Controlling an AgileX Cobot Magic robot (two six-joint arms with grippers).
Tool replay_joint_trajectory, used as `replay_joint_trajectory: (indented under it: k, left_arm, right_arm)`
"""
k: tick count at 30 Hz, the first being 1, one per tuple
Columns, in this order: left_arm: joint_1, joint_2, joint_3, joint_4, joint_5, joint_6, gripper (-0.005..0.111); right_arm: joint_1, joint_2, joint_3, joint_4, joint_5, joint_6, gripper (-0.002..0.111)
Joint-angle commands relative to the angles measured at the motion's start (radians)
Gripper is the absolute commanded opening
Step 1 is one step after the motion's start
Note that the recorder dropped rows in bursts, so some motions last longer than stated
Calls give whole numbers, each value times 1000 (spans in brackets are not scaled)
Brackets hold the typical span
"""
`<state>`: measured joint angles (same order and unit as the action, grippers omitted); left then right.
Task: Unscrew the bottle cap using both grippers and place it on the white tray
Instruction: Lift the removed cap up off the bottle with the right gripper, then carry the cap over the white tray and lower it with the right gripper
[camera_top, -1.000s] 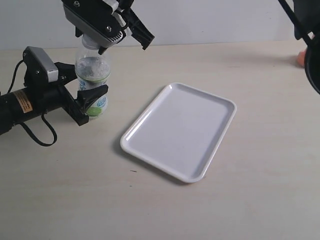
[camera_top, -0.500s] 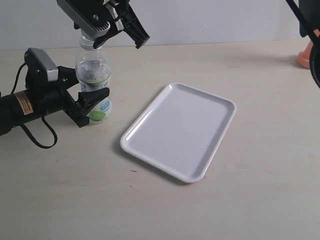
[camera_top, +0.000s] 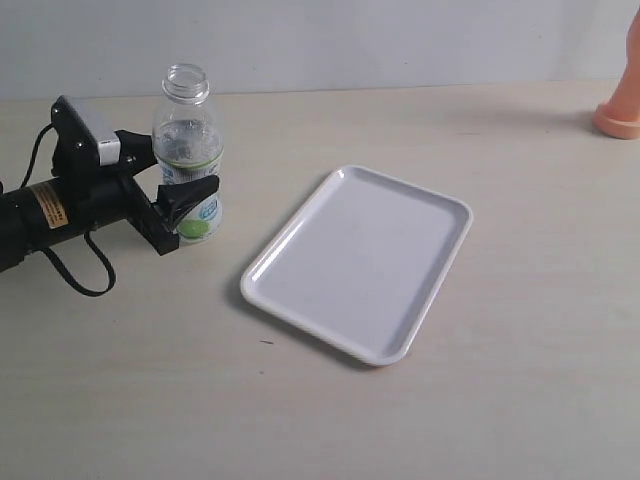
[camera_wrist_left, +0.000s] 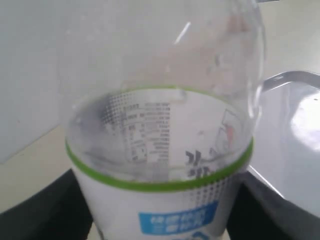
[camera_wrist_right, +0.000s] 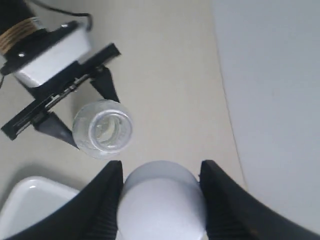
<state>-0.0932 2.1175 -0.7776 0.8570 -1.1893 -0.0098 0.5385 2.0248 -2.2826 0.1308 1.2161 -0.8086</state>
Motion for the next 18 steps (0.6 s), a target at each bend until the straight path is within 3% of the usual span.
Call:
replay_joint_trajectory:
  k: [1, 6, 12, 18]
  left_arm:
    - [-2, -7, -2, -27, 9, 2, 51]
    - [-2, -7, -2, -27, 7, 2, 51]
    - [-2, -7, -2, -27, 3, -19, 51]
    - [-2, -7, -2, -27, 3, -19, 51]
  right_arm:
    - [-80, -14, 13, -136, 5, 520, 0]
    - [-169, -4, 185, -168, 5, 763, 0]
    - [-175, 23, 363, -176, 5, 788, 0]
    - [-175, 89, 500, -197, -140, 866, 0]
